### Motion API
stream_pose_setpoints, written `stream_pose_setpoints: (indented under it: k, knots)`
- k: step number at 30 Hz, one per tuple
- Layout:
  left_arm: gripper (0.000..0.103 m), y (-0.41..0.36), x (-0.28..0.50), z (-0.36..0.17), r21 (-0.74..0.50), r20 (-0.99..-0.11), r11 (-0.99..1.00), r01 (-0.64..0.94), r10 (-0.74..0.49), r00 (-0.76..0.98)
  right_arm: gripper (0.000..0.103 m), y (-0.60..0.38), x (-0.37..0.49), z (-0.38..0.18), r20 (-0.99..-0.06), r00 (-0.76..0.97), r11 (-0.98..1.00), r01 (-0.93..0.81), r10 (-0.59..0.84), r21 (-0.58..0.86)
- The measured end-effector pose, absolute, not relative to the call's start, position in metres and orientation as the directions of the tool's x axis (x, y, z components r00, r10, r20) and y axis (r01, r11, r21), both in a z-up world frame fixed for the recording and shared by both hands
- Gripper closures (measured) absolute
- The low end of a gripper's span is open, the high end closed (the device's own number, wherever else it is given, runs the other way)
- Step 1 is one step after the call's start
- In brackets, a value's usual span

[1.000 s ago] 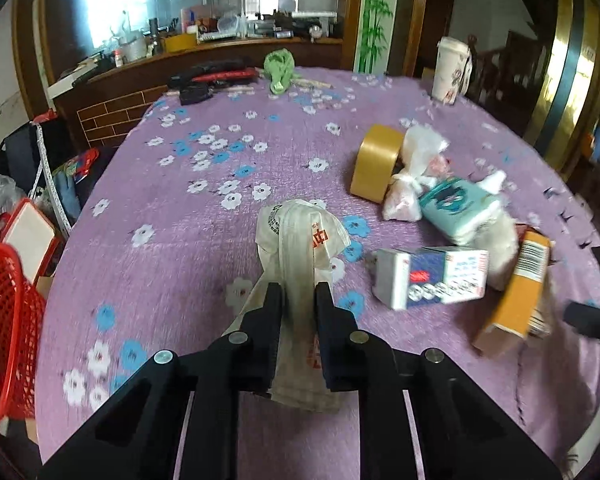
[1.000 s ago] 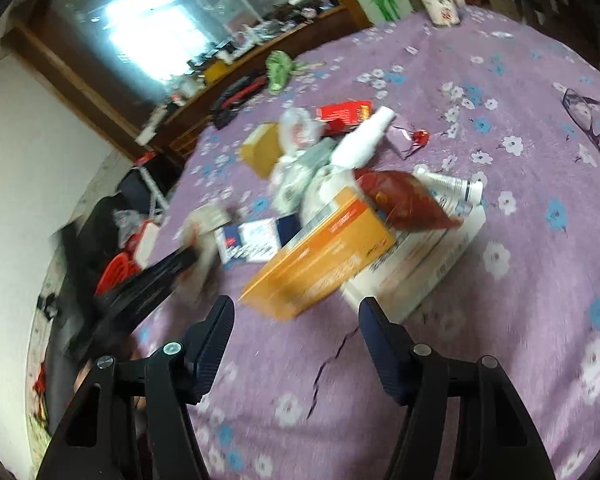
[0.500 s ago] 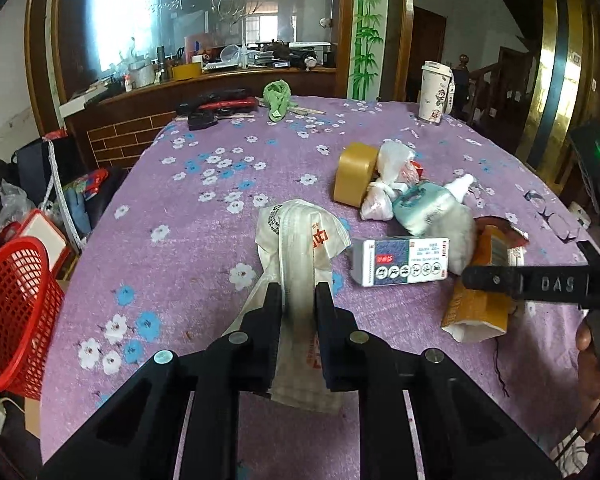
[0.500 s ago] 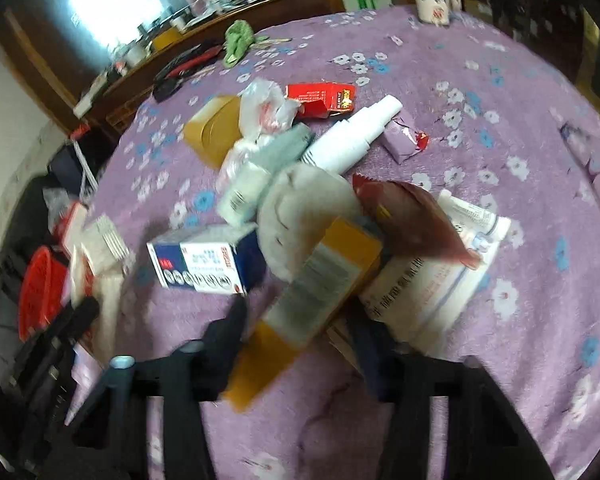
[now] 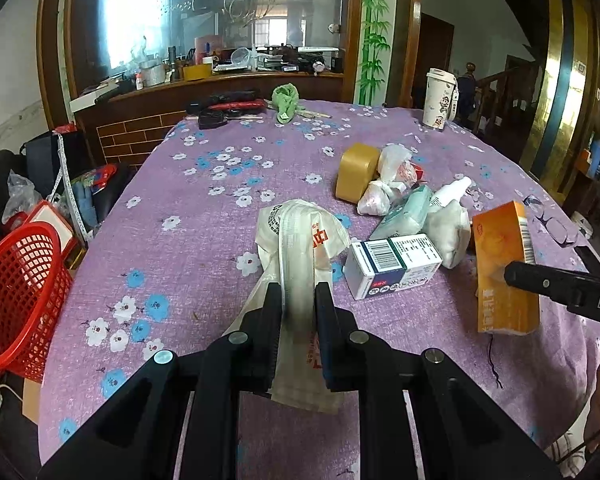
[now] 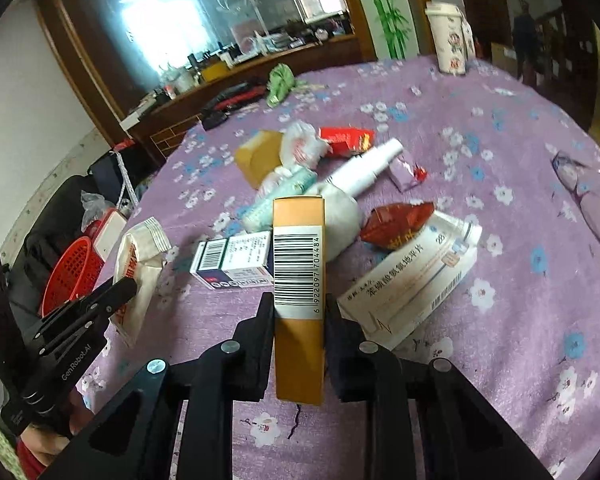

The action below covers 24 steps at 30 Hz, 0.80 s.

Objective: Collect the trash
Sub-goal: 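Grasp the orange medicine box with the right gripper while the left gripper holds the bag, then carry bag and orange box to the red basket and open both grippers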

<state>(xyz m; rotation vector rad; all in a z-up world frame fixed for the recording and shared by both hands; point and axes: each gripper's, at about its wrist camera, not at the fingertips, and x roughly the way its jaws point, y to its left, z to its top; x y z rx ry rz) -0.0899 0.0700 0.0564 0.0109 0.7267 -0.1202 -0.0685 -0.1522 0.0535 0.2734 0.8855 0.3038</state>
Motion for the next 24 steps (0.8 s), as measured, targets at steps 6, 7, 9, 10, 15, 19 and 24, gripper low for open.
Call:
stream_pose_setpoints:
  k: [6, 7, 9, 10, 15, 19, 24]
  knots:
    - [0.087, 0.065, -0.096, 0.060, -0.020, -0.655, 0.994, 0.108, -0.094, 0.750, 0.079, -0.148, -0.070, 0.058, -0.700, 0.593, 0.913, -0.178, 0.398, 0.368]
    - [0.087, 0.064, -0.097, 0.061, -0.017, -0.654, 0.994, 0.109, -0.093, 0.751, 0.079, -0.147, -0.072, 0.059, -0.699, 0.591, 0.911, -0.183, 0.402, 0.369]
    - [0.087, 0.062, -0.099, 0.063, -0.007, -0.650, 0.994, 0.109, -0.087, 0.755, 0.079, -0.144, -0.073, 0.061, -0.697, 0.590, 0.910, -0.197, 0.407, 0.365]
    - [0.087, 0.062, -0.100, 0.063, -0.005, -0.650, 0.994, 0.109, -0.086, 0.755, 0.079, -0.143, -0.073, 0.062, -0.696, 0.588, 0.908, -0.202, 0.412, 0.367]
    - [0.087, 0.064, -0.102, 0.064, -0.007, -0.650, 0.995, 0.103, -0.083, 0.755, 0.079, -0.134, -0.073, 0.065, -0.695, 0.571, 0.898, -0.233, 0.437, 0.373]
    - [0.087, 0.068, -0.106, 0.067, -0.011, -0.648, 0.996, 0.092, -0.077, 0.757, 0.079, -0.122, -0.072, 0.069, -0.698, 0.553, 0.891, -0.269, 0.455, 0.367]
    - [0.087, 0.081, -0.111, 0.074, -0.019, -0.639, 0.998, 0.068, -0.064, 0.767, 0.078, -0.100, -0.068, 0.075, -0.700, 0.513, 0.867, -0.327, 0.496, 0.375]
